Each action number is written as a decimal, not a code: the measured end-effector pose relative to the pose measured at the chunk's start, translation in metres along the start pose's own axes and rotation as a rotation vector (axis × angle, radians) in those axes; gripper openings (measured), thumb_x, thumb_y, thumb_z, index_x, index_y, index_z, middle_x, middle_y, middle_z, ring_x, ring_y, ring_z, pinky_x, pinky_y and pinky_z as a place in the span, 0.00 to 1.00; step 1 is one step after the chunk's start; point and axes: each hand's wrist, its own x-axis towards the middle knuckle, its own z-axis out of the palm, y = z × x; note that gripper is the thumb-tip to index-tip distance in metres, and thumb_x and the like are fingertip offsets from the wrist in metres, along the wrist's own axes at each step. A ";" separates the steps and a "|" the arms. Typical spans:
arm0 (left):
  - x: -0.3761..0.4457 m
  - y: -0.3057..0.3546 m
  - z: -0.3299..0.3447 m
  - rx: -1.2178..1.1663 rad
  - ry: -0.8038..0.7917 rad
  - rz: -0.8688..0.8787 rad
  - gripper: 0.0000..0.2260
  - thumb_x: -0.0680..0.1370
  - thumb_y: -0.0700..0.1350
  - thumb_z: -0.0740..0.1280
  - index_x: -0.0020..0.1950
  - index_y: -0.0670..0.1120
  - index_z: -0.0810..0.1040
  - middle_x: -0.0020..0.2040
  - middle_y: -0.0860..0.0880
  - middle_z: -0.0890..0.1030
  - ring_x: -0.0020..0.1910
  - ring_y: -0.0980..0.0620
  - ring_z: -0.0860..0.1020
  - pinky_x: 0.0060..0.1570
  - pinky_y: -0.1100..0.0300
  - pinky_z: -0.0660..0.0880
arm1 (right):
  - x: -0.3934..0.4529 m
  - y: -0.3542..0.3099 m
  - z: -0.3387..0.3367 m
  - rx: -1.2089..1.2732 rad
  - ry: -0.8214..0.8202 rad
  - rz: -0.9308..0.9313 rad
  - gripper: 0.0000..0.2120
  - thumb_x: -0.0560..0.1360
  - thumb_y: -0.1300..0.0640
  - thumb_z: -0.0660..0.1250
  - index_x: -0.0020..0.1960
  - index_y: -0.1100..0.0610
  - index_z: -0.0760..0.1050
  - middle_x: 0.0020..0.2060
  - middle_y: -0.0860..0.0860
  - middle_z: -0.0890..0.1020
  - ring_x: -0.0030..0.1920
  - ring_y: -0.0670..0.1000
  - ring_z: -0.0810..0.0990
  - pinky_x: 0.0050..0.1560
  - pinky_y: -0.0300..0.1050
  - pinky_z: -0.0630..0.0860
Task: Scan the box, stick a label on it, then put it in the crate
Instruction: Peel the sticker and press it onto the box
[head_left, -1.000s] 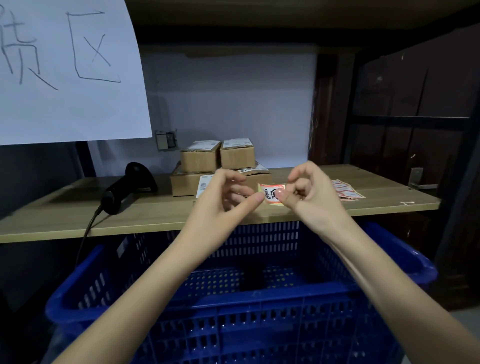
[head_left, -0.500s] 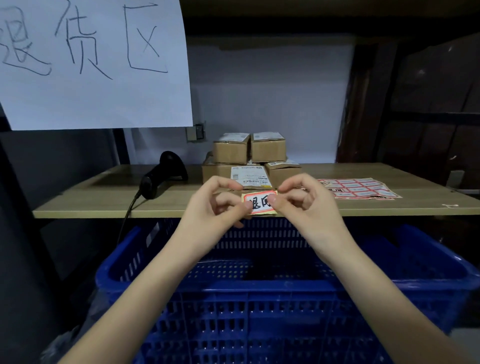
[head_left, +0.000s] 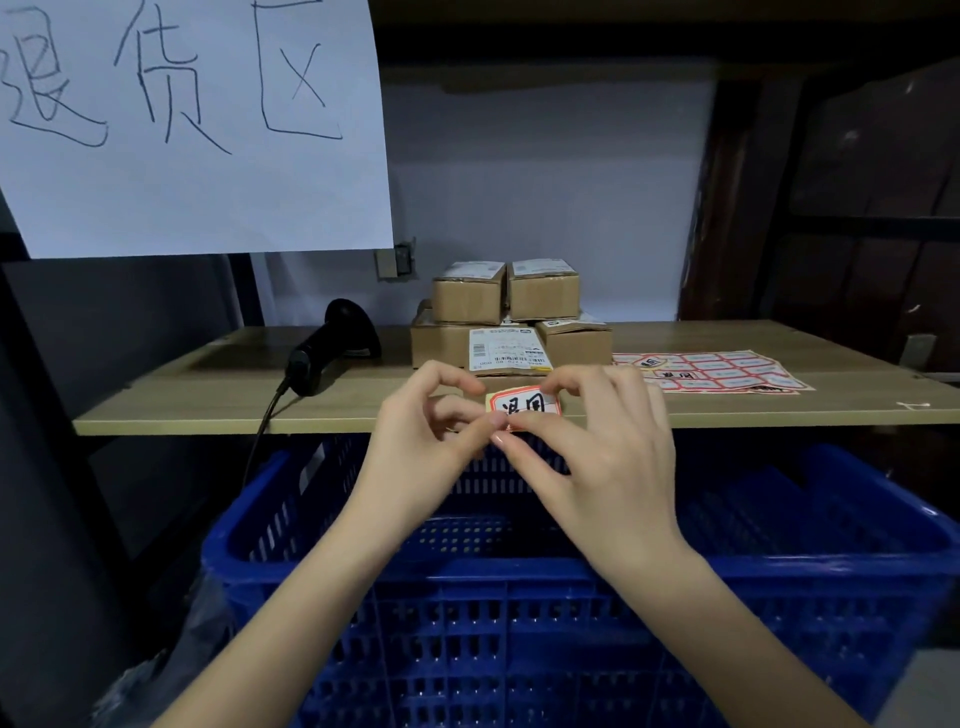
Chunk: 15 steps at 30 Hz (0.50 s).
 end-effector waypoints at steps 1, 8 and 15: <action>0.000 0.001 -0.001 -0.016 -0.007 -0.011 0.09 0.71 0.37 0.71 0.43 0.48 0.74 0.30 0.52 0.83 0.35 0.43 0.80 0.42 0.52 0.77 | -0.001 0.001 0.000 -0.002 -0.006 0.003 0.09 0.70 0.48 0.71 0.41 0.54 0.85 0.41 0.53 0.82 0.47 0.50 0.70 0.44 0.43 0.63; -0.002 0.001 -0.002 -0.058 -0.083 -0.039 0.10 0.73 0.33 0.68 0.45 0.47 0.74 0.31 0.54 0.85 0.38 0.48 0.78 0.48 0.43 0.76 | -0.005 0.004 0.004 -0.046 0.006 0.007 0.09 0.70 0.49 0.70 0.41 0.54 0.84 0.42 0.52 0.84 0.47 0.50 0.70 0.44 0.44 0.63; -0.003 -0.004 -0.003 0.007 -0.085 0.015 0.11 0.73 0.34 0.68 0.46 0.49 0.74 0.33 0.53 0.85 0.38 0.40 0.79 0.43 0.53 0.76 | -0.007 0.005 0.005 -0.047 0.018 -0.022 0.09 0.72 0.51 0.68 0.41 0.54 0.84 0.41 0.51 0.83 0.47 0.49 0.71 0.45 0.44 0.63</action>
